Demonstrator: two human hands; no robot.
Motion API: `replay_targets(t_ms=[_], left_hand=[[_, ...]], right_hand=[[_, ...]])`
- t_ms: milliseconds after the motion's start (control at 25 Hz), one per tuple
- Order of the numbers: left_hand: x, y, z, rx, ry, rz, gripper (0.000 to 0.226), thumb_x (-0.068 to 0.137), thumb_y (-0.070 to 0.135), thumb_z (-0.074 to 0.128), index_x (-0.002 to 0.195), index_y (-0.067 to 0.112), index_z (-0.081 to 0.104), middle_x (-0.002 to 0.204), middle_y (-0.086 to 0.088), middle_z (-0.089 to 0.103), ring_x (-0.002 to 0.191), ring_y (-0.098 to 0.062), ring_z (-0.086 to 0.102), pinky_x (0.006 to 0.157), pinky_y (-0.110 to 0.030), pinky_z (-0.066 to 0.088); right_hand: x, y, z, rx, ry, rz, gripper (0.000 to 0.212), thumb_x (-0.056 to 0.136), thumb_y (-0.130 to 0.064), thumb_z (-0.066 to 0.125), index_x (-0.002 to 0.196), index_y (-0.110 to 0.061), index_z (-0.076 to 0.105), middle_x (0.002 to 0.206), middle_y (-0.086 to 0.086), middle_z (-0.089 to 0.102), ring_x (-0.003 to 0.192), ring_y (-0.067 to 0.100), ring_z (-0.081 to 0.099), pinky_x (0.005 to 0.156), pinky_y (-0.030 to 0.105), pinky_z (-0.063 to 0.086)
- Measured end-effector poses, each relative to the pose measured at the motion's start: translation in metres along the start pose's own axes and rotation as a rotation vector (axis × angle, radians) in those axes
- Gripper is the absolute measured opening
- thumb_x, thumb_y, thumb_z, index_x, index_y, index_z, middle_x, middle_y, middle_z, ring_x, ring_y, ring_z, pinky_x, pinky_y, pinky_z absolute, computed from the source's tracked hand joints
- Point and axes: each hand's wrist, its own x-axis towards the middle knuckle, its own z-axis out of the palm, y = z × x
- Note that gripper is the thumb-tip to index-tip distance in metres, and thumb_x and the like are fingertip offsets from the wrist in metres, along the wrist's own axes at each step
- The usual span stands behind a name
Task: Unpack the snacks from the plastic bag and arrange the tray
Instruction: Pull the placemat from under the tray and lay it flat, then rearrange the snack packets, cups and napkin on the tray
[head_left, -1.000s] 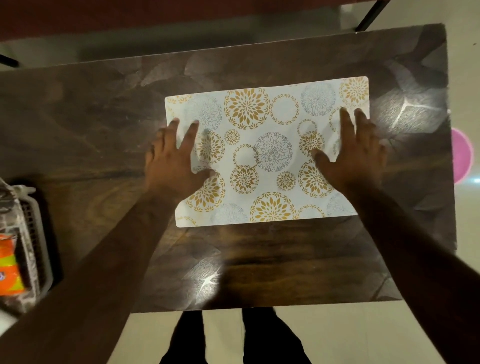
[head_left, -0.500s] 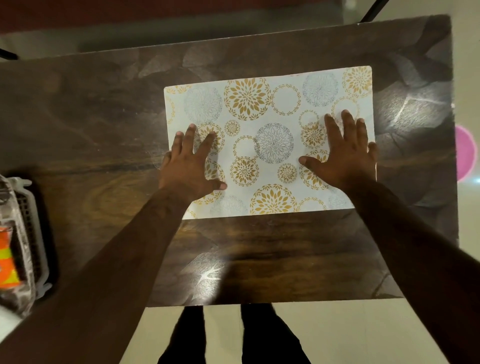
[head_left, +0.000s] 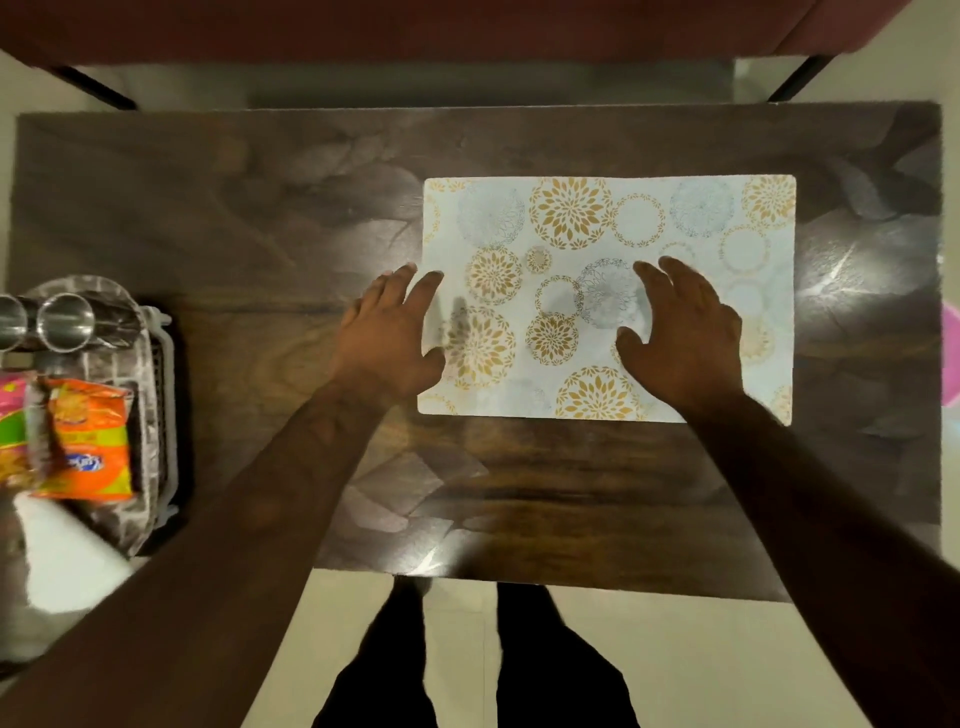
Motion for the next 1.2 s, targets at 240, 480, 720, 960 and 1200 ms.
replay_targets(t_ms=[240, 480, 720, 960, 1200], left_hand=[[-0.066, -0.085, -0.028, -0.042, 0.017, -0.109, 0.089, 0.086, 0.040, 0.066, 0.160, 0.031, 0.019, 0.171, -0.003, 0.015, 0.157, -0.029, 0.017, 0.122, -0.048, 0.024], [-0.151, -0.201, -0.035, -0.142, 0.113, -0.207, 0.083, 0.086, 0.037, 0.063, 0.160, 0.024, 0.026, 0.169, -0.005, 0.022, 0.155, -0.027, 0.022, 0.121, -0.047, 0.029], [-0.231, -0.314, -0.031, -0.298, 0.314, -0.248, 0.062, 0.084, 0.027, 0.062, 0.145, 0.016, 0.050, 0.151, -0.010, 0.049, 0.140, -0.031, 0.044, 0.111, -0.047, 0.041], [-0.259, -0.419, -0.006, -0.556, 0.495, -0.602, 0.038, 0.085, 0.008, 0.061, 0.122, 0.003, 0.060, 0.120, -0.019, 0.059, 0.115, -0.038, 0.056, 0.095, -0.045, 0.047], [-0.239, -0.462, 0.030, -0.862, 0.202, -0.670, 0.033, 0.096, 0.021, 0.045, 0.122, 0.013, 0.065, 0.121, -0.014, 0.069, 0.114, -0.034, 0.064, 0.101, -0.043, 0.050]], right_hand=[[-0.025, -0.104, 0.014, -0.009, -0.064, -0.160, 0.073, 0.096, -0.043, 0.063, 0.161, -0.028, 0.033, 0.173, 0.002, 0.027, 0.159, 0.027, 0.028, 0.122, 0.060, 0.029], [-0.073, -0.238, 0.046, -0.024, -0.136, -0.296, 0.066, 0.093, -0.035, 0.066, 0.154, -0.025, 0.044, 0.164, 0.006, 0.040, 0.145, 0.035, 0.048, 0.111, 0.054, 0.044], [-0.112, -0.360, 0.103, 0.107, -0.301, -0.344, 0.059, 0.095, -0.031, 0.066, 0.150, -0.030, 0.046, 0.151, 0.005, 0.048, 0.124, 0.026, 0.060, 0.105, 0.043, 0.052], [-0.125, -0.442, 0.169, 0.453, -0.470, -0.086, 0.052, 0.097, -0.006, 0.063, 0.147, -0.016, 0.048, 0.103, -0.001, 0.061, 0.077, 0.011, 0.059, 0.054, 0.016, 0.050], [-0.120, -0.482, 0.214, 0.610, -0.532, 0.125, 0.043, 0.096, -0.008, 0.062, 0.136, -0.018, 0.052, 0.089, -0.004, 0.068, 0.084, 0.022, 0.068, 0.070, 0.038, 0.059]])
